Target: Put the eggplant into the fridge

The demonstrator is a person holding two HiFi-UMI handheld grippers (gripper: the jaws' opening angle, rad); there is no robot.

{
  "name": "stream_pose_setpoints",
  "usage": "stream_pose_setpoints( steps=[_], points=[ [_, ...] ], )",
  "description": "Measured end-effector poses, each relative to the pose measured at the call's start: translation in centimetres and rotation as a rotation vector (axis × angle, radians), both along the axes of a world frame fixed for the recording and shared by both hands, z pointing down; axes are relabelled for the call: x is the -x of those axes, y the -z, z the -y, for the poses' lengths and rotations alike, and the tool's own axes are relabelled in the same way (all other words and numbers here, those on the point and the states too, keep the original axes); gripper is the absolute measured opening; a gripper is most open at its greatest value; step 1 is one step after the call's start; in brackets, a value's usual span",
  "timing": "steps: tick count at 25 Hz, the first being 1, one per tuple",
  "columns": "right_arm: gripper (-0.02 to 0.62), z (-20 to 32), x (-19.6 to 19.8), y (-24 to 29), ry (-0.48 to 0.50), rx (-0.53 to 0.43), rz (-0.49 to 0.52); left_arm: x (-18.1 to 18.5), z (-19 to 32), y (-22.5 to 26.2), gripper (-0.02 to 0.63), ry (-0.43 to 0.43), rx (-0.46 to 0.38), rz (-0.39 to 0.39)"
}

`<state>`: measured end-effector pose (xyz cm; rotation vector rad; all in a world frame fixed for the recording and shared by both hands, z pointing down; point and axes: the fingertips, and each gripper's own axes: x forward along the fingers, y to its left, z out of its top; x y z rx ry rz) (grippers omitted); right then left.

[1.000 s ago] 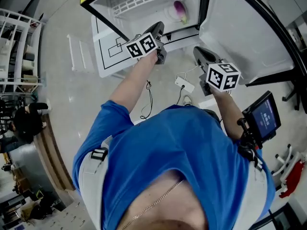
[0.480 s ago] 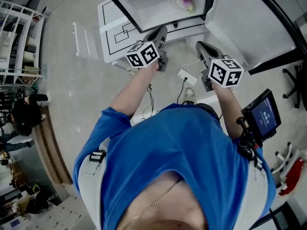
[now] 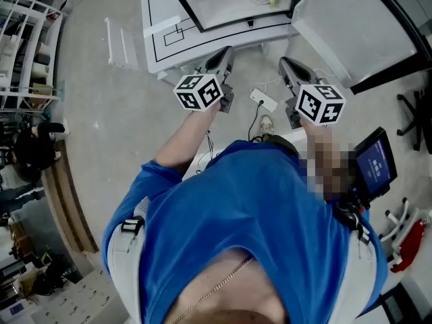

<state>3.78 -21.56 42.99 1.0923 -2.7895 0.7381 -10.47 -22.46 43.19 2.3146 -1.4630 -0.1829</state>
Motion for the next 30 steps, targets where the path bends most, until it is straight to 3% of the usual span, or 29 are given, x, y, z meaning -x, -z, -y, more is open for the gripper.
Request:
stream_pose_setpoints(
  steps=[13, 30],
  points=[
    [0.000, -4.6, -1.1, 0.6, -0.018, -0.042, -0.016, -0.1, -6.4, 0.1, 0.008, 0.003, -0.027, 0.009],
    [0.000, -6.8, -2.1, 0.7, -0.058, -0.053, -0.005, -1.0, -8.2, 0.5, 0.008, -0.022, -0.040, 0.010]
  ],
)
